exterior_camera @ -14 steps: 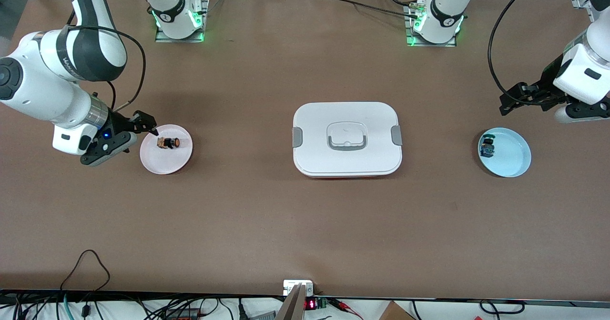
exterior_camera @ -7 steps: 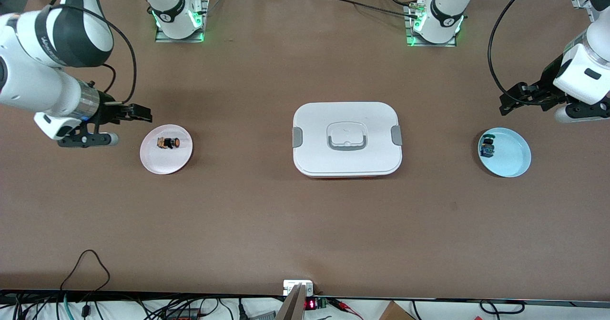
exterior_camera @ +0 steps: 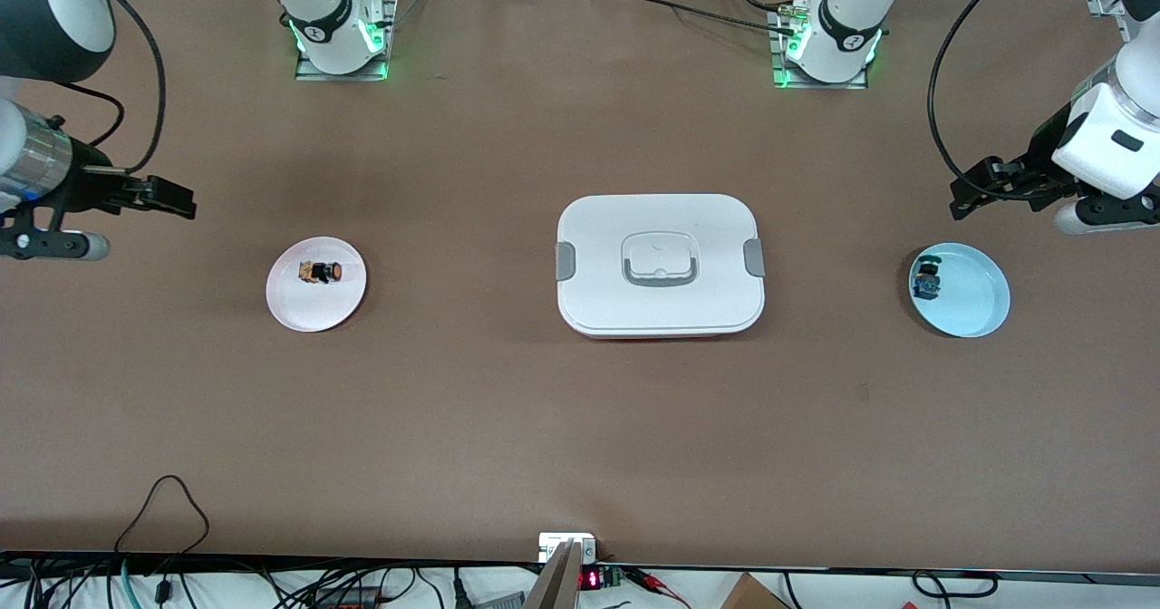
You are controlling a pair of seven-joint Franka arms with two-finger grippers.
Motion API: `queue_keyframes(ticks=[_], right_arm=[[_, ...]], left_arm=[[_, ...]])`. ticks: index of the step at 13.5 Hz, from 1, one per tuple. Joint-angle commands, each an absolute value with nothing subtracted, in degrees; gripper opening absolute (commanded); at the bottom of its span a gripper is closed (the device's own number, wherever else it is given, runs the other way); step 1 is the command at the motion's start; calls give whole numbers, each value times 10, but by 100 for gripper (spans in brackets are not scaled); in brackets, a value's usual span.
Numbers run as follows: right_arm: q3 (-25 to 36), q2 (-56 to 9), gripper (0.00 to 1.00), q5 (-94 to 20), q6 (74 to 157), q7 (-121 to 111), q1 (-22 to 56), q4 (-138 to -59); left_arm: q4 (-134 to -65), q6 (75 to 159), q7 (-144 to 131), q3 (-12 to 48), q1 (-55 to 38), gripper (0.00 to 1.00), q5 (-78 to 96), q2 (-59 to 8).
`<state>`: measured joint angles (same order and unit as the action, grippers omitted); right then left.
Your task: Transfer orange switch to right arm and place
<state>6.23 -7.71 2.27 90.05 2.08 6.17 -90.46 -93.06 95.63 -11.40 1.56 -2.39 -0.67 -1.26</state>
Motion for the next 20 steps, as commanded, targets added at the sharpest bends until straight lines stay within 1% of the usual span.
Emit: queue_keyframes(ticks=[1, 2, 3, 6, 7, 10, 13, 15, 20], right_arm=[[55, -70, 100, 33, 895, 15, 58, -891], [56, -62, 100, 29, 902, 16, 57, -898], [56, -48, 100, 27, 923, 17, 57, -922], [59, 6, 100, 25, 994, 17, 54, -1011], [61, 10, 100, 24, 991, 21, 48, -1014], [61, 10, 100, 22, 973, 17, 44, -1004], [61, 3, 100, 22, 961, 11, 42, -972], [59, 2, 100, 23, 920, 14, 43, -948], [62, 3, 100, 2, 910, 11, 41, -940]], left_arm=[[-923, 951, -108, 16, -24, 100, -13, -14], [-923, 951, -108, 16, -25, 100, -13, -14], [-923, 951, -108, 16, -24, 100, -13, -14], [-923, 951, -108, 16, -25, 100, -13, -14], [-923, 951, -108, 16, -25, 100, -13, -14], [-923, 951, -108, 16, -25, 100, -14, -14], [-923, 951, -108, 16, -25, 100, -13, -14], [-923, 951, -108, 16, -25, 100, -13, -14], [-923, 951, -108, 16, -25, 100, -13, -14]])
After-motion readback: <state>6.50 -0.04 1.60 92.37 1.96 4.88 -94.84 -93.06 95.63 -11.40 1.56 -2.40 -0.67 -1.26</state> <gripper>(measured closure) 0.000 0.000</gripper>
